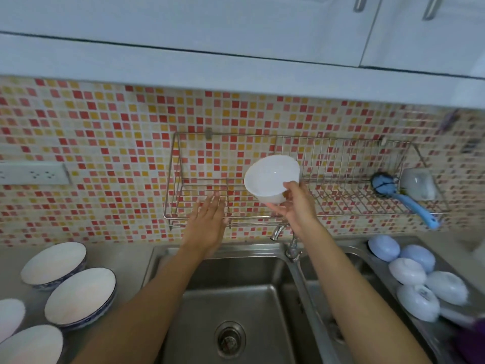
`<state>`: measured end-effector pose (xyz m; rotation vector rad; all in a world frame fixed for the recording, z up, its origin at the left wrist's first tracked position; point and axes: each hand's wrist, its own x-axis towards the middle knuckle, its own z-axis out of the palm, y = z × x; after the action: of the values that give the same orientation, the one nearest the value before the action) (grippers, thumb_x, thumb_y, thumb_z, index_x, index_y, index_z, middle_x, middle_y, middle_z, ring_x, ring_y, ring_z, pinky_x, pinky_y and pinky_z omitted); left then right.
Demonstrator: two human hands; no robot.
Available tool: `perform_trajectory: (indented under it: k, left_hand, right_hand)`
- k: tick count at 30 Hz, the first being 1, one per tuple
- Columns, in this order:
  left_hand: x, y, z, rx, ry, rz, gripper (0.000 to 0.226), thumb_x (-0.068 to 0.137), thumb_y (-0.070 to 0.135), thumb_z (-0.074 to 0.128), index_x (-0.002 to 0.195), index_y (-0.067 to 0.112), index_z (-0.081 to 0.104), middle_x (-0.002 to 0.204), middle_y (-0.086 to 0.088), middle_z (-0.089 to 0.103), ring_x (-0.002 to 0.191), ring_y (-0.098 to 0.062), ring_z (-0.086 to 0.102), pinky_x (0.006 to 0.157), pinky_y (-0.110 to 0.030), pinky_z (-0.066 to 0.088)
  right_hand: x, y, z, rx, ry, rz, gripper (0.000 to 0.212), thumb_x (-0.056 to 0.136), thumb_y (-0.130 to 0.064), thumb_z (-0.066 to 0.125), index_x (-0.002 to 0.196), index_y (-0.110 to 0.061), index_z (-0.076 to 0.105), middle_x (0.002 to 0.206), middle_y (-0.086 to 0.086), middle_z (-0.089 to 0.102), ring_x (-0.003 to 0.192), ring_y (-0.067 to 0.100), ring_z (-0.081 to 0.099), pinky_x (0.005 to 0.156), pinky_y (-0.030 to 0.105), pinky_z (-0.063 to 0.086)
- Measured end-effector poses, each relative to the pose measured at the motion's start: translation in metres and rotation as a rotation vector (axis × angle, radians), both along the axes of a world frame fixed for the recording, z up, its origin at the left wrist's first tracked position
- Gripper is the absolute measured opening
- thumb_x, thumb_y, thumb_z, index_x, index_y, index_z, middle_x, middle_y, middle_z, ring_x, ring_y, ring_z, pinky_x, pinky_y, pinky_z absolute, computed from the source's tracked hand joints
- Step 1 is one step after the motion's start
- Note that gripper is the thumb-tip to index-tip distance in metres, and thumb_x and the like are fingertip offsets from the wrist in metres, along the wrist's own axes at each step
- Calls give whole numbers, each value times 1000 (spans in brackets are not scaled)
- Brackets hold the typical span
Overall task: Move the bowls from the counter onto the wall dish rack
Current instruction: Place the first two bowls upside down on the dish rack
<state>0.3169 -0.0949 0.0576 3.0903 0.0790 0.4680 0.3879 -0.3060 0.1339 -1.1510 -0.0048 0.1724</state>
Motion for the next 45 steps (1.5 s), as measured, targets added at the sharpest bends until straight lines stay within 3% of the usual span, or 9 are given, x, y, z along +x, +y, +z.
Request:
perform_trajectory:
  k: [4, 8, 12, 19, 24, 31, 37, 41, 45]
  left_hand:
    - [1, -1, -2, -39, -16, 6, 76, 82, 55, -21, 147, 18, -8, 158, -1, -8, 144, -19, -16, 116, -39, -13]
    - [0, -4, -4, -79, -63, 32, 66, 88, 55, -13, 144, 20, -12, 157, 0, -10, 143, -18, -18, 115, -38, -13]
    - [1, -5, -6, -105, -72, 38, 61, 91, 53, -6, 142, 22, -14, 157, 1, -11, 142, -16, -19, 116, -38, -12]
    - [1, -6, -7, -95, -64, 56, 61, 94, 53, -2, 144, 21, -16, 156, 2, -16, 143, -16, -19, 118, -39, -9]
    - [0, -7, -6, -77, -56, 68, 62, 92, 54, -4, 144, 20, -15, 155, 3, -16, 142, -15, -19, 116, -37, -13]
    - [1, -6, -7, -87, -61, 70, 66, 94, 53, 1, 149, 17, -5, 159, 0, -6, 144, -17, -14, 117, -40, -10]
    - [1, -8, -7, -84, -54, 78, 72, 89, 57, -8, 149, 18, -9, 158, 0, -12, 142, -17, -19, 115, -37, -15]
    - [0, -11, -6, -66, -64, 92, 73, 88, 58, -10, 149, 17, -10, 159, -2, -12, 143, -19, -18, 113, -38, -16]
    - [0, -14, -5, -39, -56, 136, 68, 93, 54, -2, 149, 16, -12, 158, -4, -14, 144, -22, -18, 112, -39, -17]
  right_hand:
    - [24, 14, -7, -437, -276, -37, 83, 82, -16, 73, 150, -32, 28, 149, 1, 37, 130, 31, 45, 87, 51, 56]
    - [33, 20, -17, -955, -718, -42, 90, 80, -15, 77, 151, -33, 25, 140, -2, 40, 123, 13, 41, 96, 21, 46]
    - [42, 22, -27, -1355, -1049, 47, 87, 77, -8, 78, 149, -25, 33, 154, 1, 33, 141, 24, 31, 112, 43, 37]
    - [54, 36, -21, -1690, -965, 179, 85, 80, -3, 70, 149, -33, 29, 151, 7, 25, 137, 31, 28, 87, 45, 50]
    - [59, 41, -22, -1731, -935, 206, 85, 80, -18, 74, 150, -29, 28, 147, 11, 26, 135, 32, 29, 88, 47, 53]
    - [61, 29, -36, -1459, -769, 110, 76, 89, -32, 67, 152, -21, 26, 156, 8, 28, 143, 29, 23, 113, 46, 31]
    - [54, 31, -39, -1507, -705, 101, 73, 92, -53, 51, 151, -19, 23, 159, 10, 14, 143, 32, 25, 108, 46, 37]
    - [56, 32, -45, -1569, -753, 86, 80, 94, -62, 35, 152, -12, 13, 161, 15, 10, 147, 35, 15, 117, 47, 20]
    - [59, 33, -48, -1576, -766, 84, 80, 94, -62, 34, 152, -13, 10, 161, 13, 10, 148, 32, 13, 120, 48, 16]
